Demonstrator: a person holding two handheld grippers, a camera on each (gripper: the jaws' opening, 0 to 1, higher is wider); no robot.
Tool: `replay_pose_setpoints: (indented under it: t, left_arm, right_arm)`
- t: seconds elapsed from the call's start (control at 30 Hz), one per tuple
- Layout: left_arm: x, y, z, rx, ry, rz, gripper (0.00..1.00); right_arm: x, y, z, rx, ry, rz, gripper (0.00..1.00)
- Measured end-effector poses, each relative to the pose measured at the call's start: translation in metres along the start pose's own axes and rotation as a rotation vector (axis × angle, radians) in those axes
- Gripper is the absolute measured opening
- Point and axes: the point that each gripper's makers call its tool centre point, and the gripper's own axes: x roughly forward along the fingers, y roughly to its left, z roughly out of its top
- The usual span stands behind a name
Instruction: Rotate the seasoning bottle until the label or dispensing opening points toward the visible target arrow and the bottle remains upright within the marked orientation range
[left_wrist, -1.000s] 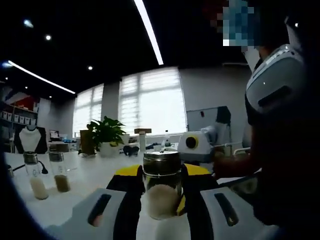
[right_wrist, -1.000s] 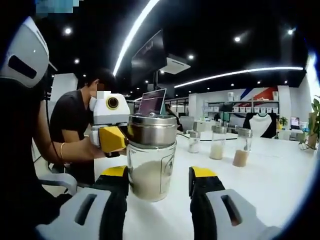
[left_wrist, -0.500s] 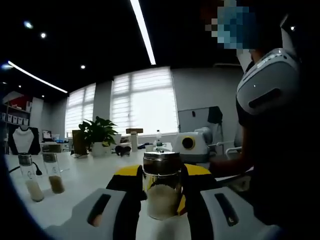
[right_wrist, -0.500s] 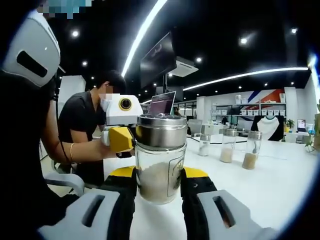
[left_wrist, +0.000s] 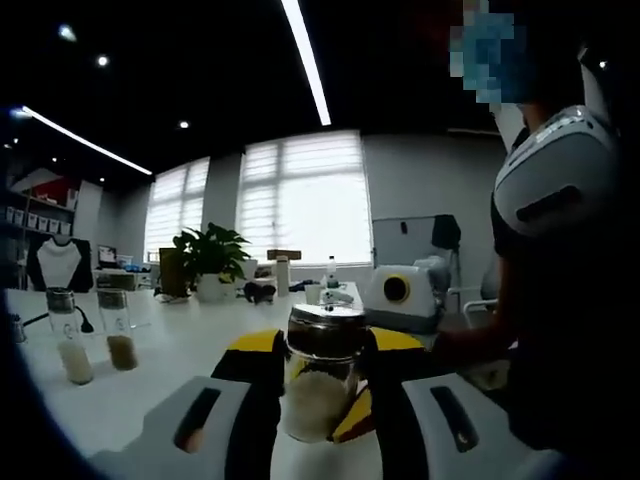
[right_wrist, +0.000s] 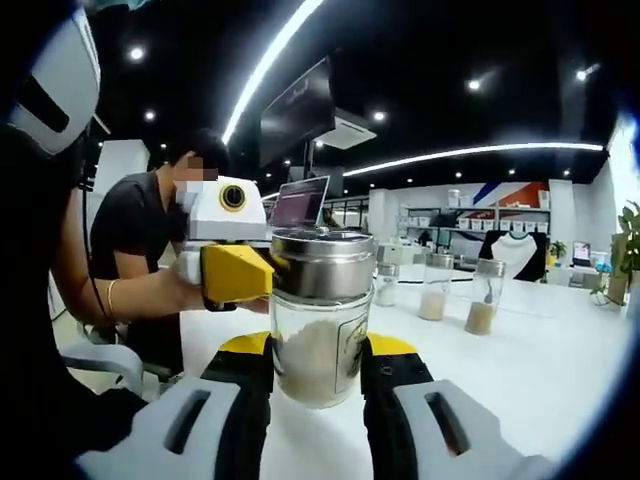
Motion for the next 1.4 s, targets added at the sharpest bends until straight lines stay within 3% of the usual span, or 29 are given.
replay_pose_setpoints:
  t: [0.23,0.33,0.5,0.73,1.07,1.4]
  left_arm:
    - [-0.005,0.013,-0.003,0.028,0.045,0.187,0.33]
    - [-0.006,0.017,-0.003,-0.02,0.013,0.244,0.33]
    - [-0.008,0.023,0.0,-0.01,-0.018,0.339,0.33]
    - [-0.014,0.032,0.006,0.008,-0.038,0.41,0.33]
    - [-0.014,0.044,-0.001,0.12,0.031,0.552,0.33]
    - [-0.017,0.051,-0.002,0.099,0.009,0.631,0.35]
  right_arm:
    - [0.006,-0.012,-0.006,0.038,0.018,-0.068,0.31]
    - [0.008,-0.015,-0.007,0.048,0.02,-0.1,0.31]
    - [0.013,-0.02,-0.004,0.092,0.008,-0.147,0.31]
    - [0.024,-0.026,0.001,0.084,0.001,-0.188,0.31]
    - [0.031,-0.031,-0.004,0.086,0.008,-0.26,0.31]
    - [0.036,-0.03,-0.003,0.079,0.0,-0.277,0.31]
